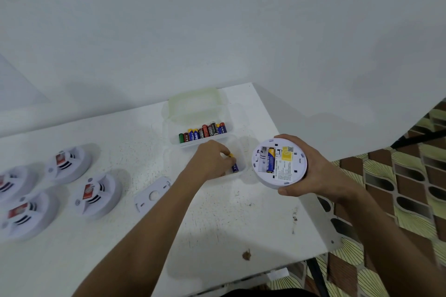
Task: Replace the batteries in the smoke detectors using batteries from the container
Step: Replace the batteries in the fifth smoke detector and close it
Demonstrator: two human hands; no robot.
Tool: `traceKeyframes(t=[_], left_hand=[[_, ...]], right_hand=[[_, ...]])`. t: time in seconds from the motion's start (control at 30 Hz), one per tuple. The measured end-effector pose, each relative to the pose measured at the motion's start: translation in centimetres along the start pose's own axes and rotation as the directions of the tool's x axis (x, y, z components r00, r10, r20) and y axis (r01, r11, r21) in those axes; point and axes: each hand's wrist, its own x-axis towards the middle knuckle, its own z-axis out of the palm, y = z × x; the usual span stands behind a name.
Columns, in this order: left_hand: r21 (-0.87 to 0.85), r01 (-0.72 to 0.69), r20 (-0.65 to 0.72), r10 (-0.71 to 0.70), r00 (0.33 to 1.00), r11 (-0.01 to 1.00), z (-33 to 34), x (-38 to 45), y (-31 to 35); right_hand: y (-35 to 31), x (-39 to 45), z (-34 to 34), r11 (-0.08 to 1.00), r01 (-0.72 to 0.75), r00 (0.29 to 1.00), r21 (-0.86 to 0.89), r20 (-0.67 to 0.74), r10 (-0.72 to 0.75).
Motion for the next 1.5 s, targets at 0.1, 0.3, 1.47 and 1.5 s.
traceKeyframes(t=[0.1, 0.3, 1.47, 1.5], left_hand=[[-0.122, 0.024, -0.044, -0.029, 0.999, 0.992, -0.3, -0.5, 0.3], [-0.254, -0.125, -0.283, 0.049, 0.958, 0.959, -1.7, -2.7, 0.9], [-0.640, -0.099, -0.264, -0.097, 0.960, 0.762, -5.2, -13.2, -2.7], [-0.654, -0.088, -0.243, -0.098, 0.965, 0.751, -5.5, -13.3, -2.8]], right_hand=[[-0.2, 0.3, 0.3, 1.000, -0.001, 1.000, -0.014, 0.013, 0.001], [-0.9, 1.4, 1.0, 0.999, 0.035, 0.999, -0.015, 0.013, -0.035], [-5.1, 8.6, 8.4, 0.988, 0.143, 0.908, 0.062, 0.389, -0.156], [-5.1, 8.8, 8.6, 0.988, 0.140, 0.905, 0.059, 0.398, -0.152]])
